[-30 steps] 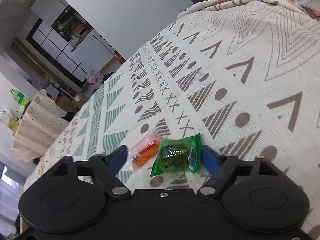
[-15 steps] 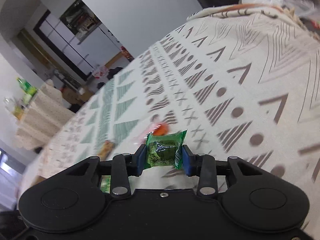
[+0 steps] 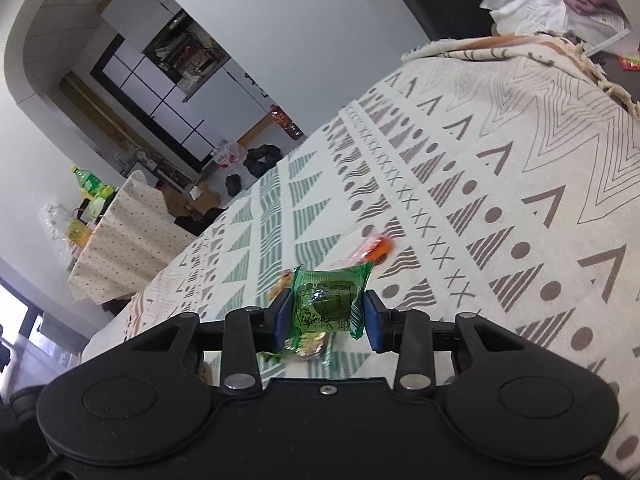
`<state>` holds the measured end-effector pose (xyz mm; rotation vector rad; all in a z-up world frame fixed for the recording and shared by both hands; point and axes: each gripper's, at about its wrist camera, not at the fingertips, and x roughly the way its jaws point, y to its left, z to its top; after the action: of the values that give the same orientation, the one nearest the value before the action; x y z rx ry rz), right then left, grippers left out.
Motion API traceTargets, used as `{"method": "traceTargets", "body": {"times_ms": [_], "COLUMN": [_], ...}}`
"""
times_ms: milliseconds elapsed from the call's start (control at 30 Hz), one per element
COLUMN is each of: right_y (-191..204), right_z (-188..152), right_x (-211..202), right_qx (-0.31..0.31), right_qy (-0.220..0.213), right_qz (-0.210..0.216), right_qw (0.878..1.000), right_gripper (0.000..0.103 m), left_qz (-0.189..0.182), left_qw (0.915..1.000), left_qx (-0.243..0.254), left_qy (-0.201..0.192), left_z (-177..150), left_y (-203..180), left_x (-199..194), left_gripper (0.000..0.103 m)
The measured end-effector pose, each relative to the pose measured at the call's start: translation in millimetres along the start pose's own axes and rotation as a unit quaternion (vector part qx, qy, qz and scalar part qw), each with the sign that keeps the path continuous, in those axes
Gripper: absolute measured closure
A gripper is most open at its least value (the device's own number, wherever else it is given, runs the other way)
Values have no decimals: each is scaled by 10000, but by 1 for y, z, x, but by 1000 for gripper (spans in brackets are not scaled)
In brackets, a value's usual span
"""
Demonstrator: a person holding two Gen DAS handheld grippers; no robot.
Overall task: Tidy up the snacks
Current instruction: 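Carry both candies over the box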
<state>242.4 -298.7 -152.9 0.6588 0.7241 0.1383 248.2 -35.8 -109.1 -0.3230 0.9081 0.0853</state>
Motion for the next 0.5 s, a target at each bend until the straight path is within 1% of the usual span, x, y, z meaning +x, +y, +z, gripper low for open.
{"method": "traceTargets", "body": {"times_ms": [200, 367, 500], "right_y": [26, 49, 67], "right_z": [-6, -11, -17], "right_x": [-10, -16, -19], "right_qx": [-296, -478, -614], "right_qy": [4, 9, 14], "right_qz": [122, 245, 318], "right_qw": [9995, 9986, 9976], "right_gripper": [66, 66, 66], "left_qz": [-27, -57, 48], "left_qw": [9996, 9990, 9988], "left_qx": [-248, -327, -343], "left_qy": [-166, -305, -331], "left_z": [7, 13, 14], "left_y": [19, 31, 41], "left_x": [-18, -31, -35], "left_gripper": [84, 84, 84]}}
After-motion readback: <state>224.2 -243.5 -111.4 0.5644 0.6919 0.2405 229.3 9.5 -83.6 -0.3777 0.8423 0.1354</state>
